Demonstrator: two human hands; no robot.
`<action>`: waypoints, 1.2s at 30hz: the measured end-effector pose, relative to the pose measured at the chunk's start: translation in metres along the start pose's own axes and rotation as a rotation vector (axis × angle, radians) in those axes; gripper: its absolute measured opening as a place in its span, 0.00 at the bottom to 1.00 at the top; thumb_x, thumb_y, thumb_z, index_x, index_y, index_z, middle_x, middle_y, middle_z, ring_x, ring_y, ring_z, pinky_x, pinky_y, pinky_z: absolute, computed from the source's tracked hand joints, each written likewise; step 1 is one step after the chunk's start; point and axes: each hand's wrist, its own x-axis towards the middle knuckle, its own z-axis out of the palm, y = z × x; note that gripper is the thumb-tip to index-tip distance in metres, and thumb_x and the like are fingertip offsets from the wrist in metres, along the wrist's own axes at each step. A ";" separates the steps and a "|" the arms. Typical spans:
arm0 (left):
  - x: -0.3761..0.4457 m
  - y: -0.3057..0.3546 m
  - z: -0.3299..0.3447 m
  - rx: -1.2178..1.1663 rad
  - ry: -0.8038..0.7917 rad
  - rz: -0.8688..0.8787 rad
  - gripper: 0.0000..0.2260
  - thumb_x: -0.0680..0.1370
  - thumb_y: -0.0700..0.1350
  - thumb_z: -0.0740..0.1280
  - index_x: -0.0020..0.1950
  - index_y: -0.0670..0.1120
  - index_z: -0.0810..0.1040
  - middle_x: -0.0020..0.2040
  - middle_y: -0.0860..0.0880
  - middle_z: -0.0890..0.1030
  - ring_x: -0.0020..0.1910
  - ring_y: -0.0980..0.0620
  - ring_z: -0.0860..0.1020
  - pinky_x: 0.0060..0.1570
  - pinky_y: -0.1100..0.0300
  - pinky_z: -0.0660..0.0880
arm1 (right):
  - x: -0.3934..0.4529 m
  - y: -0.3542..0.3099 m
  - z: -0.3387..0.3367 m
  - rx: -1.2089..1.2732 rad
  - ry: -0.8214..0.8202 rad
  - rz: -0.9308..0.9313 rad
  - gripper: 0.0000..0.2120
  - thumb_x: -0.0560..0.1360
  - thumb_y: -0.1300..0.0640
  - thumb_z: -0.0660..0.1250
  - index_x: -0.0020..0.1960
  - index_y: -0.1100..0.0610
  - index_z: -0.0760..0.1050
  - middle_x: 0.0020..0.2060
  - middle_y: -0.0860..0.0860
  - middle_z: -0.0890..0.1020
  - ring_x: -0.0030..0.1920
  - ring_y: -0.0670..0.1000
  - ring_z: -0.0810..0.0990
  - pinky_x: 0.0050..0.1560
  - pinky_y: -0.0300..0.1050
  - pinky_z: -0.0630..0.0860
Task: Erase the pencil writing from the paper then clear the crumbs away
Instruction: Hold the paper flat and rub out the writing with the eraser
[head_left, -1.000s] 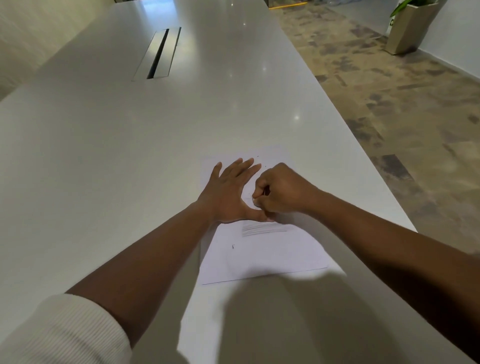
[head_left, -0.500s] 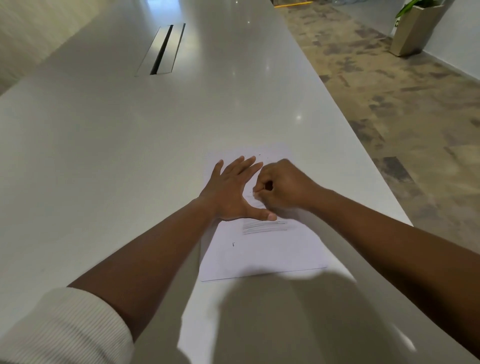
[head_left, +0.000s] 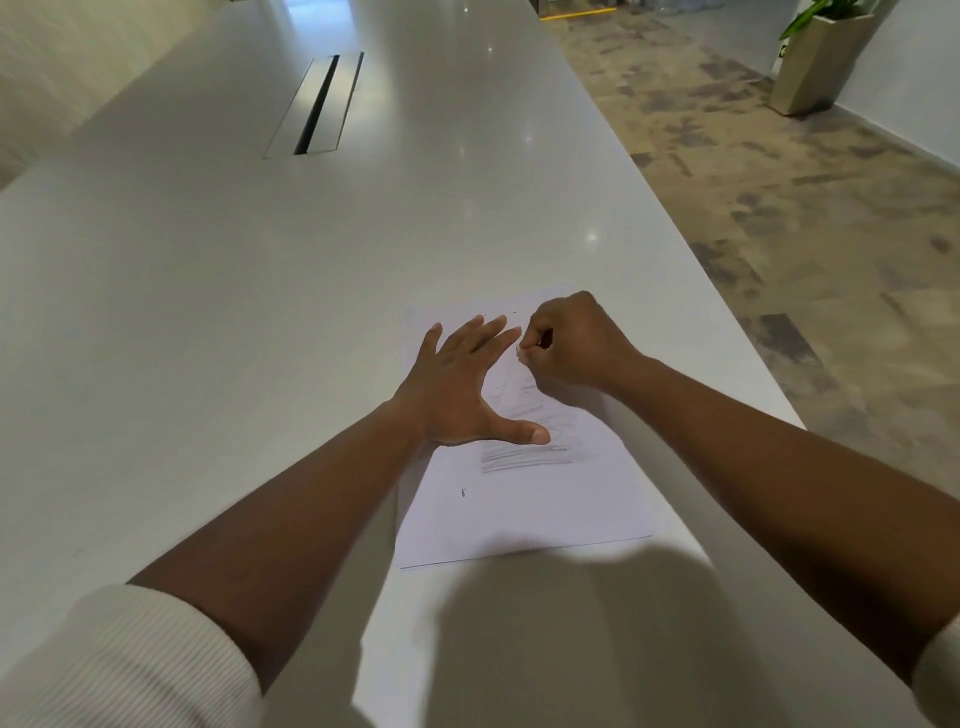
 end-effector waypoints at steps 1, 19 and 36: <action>0.000 0.000 0.000 -0.003 0.002 0.000 0.61 0.58 0.88 0.58 0.84 0.59 0.46 0.85 0.58 0.46 0.82 0.59 0.39 0.79 0.41 0.36 | -0.007 -0.004 0.003 0.025 -0.014 -0.022 0.06 0.70 0.64 0.71 0.36 0.64 0.81 0.34 0.56 0.83 0.37 0.54 0.80 0.40 0.46 0.76; -0.001 0.001 0.000 -0.007 0.005 0.001 0.60 0.58 0.87 0.58 0.84 0.60 0.46 0.85 0.57 0.47 0.82 0.58 0.40 0.79 0.41 0.37 | 0.002 -0.005 0.009 0.077 -0.004 -0.013 0.05 0.70 0.64 0.72 0.36 0.63 0.81 0.33 0.53 0.83 0.34 0.48 0.77 0.35 0.37 0.69; 0.001 -0.004 -0.003 -0.035 -0.048 0.045 0.62 0.56 0.87 0.59 0.83 0.60 0.45 0.85 0.58 0.45 0.82 0.57 0.39 0.79 0.41 0.34 | -0.001 -0.006 0.017 0.165 -0.022 -0.071 0.07 0.69 0.65 0.72 0.33 0.60 0.79 0.32 0.53 0.82 0.33 0.49 0.79 0.36 0.37 0.72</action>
